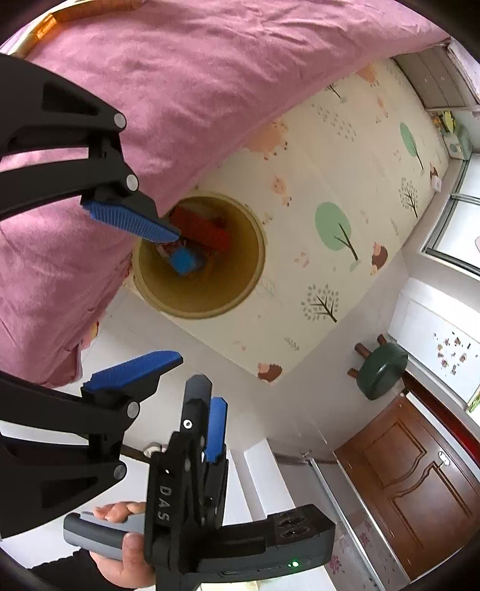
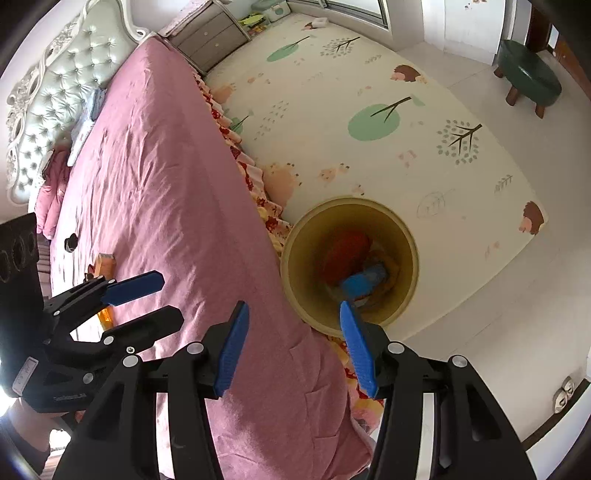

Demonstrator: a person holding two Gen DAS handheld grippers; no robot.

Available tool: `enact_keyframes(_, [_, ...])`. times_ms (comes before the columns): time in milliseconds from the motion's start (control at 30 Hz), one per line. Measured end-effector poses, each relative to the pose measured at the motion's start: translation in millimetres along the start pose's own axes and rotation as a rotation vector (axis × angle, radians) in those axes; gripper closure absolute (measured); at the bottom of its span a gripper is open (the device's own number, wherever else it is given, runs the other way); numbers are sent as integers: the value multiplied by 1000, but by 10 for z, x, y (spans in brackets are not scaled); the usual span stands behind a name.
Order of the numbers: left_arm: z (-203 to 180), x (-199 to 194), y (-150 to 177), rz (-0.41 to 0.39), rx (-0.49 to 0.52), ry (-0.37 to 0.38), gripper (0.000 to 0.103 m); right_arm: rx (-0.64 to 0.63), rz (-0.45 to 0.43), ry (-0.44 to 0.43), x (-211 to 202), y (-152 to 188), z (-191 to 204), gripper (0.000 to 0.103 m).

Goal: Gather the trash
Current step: 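Open both tools over the bucket to drop pouch and box, then move both tools back to the amber bottle and tan box on the bed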

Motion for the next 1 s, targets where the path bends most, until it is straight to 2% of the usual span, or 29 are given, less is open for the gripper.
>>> enact_keyframes(133, [55, -114, 60, -13, -8, -20, 42, -19, 4, -20, -1, 14, 128, 53])
enact_keyframes(333, [189, -365, 230, -43, -32, -50, 41, -100, 14, -40, 5, 44, 546, 53])
enact_keyframes(567, [545, -687, 531, -86, -119, -84, 40, -174, 38, -60, 108, 116, 1033, 53])
enact_keyframes(1000, [1444, -1188, 1450, -124, -334, -182, 39, -366, 145, -108, 585, 480, 2181, 53])
Point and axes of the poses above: each gripper's, at about its wrist camera, not at the fingertips, and x roughly the way its jaws point, z to its left, y to its underside, the point moved 1 cm from there along x, roughly the way its jaws point, and after that the axes turned 4 degrees about -y, right-handed, at the moved point
